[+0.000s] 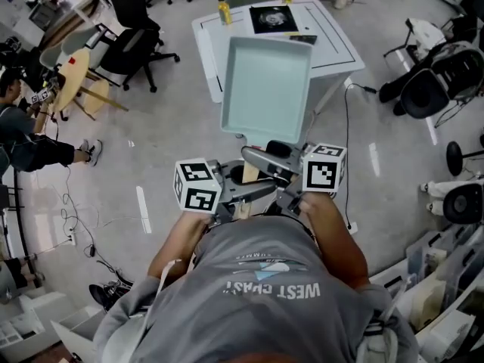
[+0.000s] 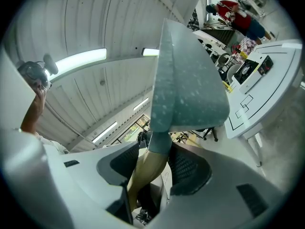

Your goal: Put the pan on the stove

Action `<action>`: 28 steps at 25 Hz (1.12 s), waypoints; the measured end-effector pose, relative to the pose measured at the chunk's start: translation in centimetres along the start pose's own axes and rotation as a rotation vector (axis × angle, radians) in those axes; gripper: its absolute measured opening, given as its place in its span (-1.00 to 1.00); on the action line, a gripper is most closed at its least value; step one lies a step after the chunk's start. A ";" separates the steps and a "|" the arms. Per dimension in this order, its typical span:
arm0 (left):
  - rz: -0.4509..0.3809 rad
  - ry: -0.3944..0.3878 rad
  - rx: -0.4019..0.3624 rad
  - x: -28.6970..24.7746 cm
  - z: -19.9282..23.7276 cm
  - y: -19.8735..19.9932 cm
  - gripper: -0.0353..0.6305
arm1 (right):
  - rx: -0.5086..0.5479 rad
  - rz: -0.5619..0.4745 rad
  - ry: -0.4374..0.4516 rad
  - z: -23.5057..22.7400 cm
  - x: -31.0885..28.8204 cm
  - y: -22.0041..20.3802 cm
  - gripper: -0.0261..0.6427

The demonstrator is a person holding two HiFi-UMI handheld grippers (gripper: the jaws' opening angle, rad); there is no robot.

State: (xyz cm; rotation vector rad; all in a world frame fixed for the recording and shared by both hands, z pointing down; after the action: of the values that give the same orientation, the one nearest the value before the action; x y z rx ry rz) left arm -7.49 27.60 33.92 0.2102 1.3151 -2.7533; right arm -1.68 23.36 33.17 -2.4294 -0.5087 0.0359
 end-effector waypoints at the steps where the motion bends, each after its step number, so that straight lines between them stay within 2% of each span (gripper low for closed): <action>1: -0.004 0.008 0.002 -0.2 0.0 0.1 -0.53 | -0.002 0.006 0.007 -0.1 0.1 0.1 -0.33; 8: -0.007 0.049 -0.004 -2.3 0.0 1.1 -0.53 | -0.005 0.019 0.042 -0.6 1.7 1.6 -0.33; 14: 0.020 0.038 0.008 -3.6 0.9 1.7 -0.53 | -0.022 -0.003 0.027 -1.7 2.7 2.4 -0.33; 21: 0.063 -0.053 0.017 -5.4 3.9 3.2 -0.53 | -0.029 -0.064 -0.053 -4.3 3.7 4.6 -0.33; 28: 0.108 -0.148 -0.005 -6.8 7.8 7.1 -0.52 | -0.014 -0.135 -0.132 -7.0 3.7 9.1 -0.33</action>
State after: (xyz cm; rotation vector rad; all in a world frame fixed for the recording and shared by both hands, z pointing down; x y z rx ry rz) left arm -0.48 17.18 34.36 0.0735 1.2361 -2.6198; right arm 6.00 14.04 33.57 -2.4111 -0.7335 0.1359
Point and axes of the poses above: the fingertips, and each gripper's own axes: x backward along the fingers, z to its left, y out of its top, the point moved 6 cm from there along x, backward along the fingers, and after that the axes turned 3 degrees about y, right-handed, at the moved point
